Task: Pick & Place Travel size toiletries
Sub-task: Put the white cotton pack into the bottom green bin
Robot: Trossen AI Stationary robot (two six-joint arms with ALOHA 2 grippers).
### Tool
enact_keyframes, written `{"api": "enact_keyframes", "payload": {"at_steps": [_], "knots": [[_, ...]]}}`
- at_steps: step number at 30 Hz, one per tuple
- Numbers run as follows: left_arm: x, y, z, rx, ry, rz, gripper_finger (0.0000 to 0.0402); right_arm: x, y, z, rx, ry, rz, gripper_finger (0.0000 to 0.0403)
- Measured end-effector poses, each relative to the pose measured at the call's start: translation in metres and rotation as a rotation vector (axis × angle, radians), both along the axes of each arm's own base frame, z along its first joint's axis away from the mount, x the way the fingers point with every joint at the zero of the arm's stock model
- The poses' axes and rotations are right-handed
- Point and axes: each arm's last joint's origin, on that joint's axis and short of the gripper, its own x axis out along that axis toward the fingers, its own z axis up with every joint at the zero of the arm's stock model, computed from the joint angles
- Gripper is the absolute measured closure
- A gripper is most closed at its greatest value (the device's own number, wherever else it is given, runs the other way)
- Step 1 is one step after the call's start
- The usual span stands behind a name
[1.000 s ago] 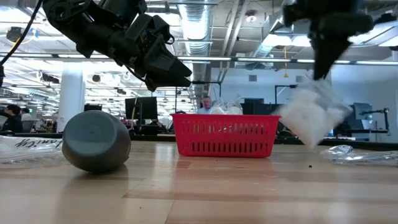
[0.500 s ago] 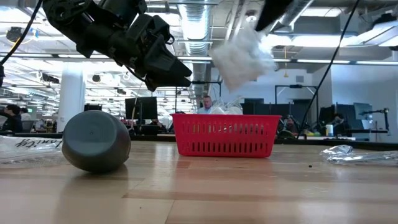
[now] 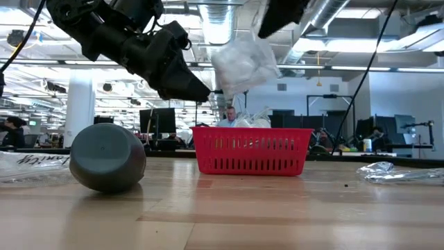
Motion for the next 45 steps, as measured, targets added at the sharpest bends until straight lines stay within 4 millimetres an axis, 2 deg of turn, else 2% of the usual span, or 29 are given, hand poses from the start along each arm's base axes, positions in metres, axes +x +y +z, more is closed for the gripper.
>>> {"api": "enact_keyframes", "payload": {"at_steps": [3,9,12,20,24,27,39,45], "knots": [[-0.008,0.002,0.003,0.026,0.055,0.052,0.0211,0.01,-0.006,-0.003,0.009,-0.019,0.002,0.0403],[-0.019,0.002,0.017,0.041,0.054,0.082,0.0211,0.02,-0.021,-0.018,0.033,0.032,-0.014,0.0403],[-0.025,0.002,0.024,0.041,0.051,0.083,0.0211,0.032,-0.029,-0.023,0.056,0.005,-0.018,0.0403],[-0.035,0.002,0.03,0.043,0.073,0.084,0.0211,0.049,-0.042,-0.053,0.101,0.09,-0.02,0.0403],[-0.035,0.001,0.028,0.044,0.089,0.08,0.0211,0.051,-0.049,-0.064,0.113,0.141,-0.037,0.0403],[-0.035,0.001,0.028,0.043,0.094,0.078,0.0211,0.048,-0.055,-0.067,0.129,0.173,-0.079,0.0403],[-0.035,0.001,0.027,0.042,0.099,0.079,0.0211,0.053,-0.066,-0.075,0.152,0.178,-0.132,0.0403],[-0.035,0.001,0.027,0.04,0.101,0.077,0.0211,0.049,-0.069,-0.091,0.162,0.201,-0.162,0.0403]]}}
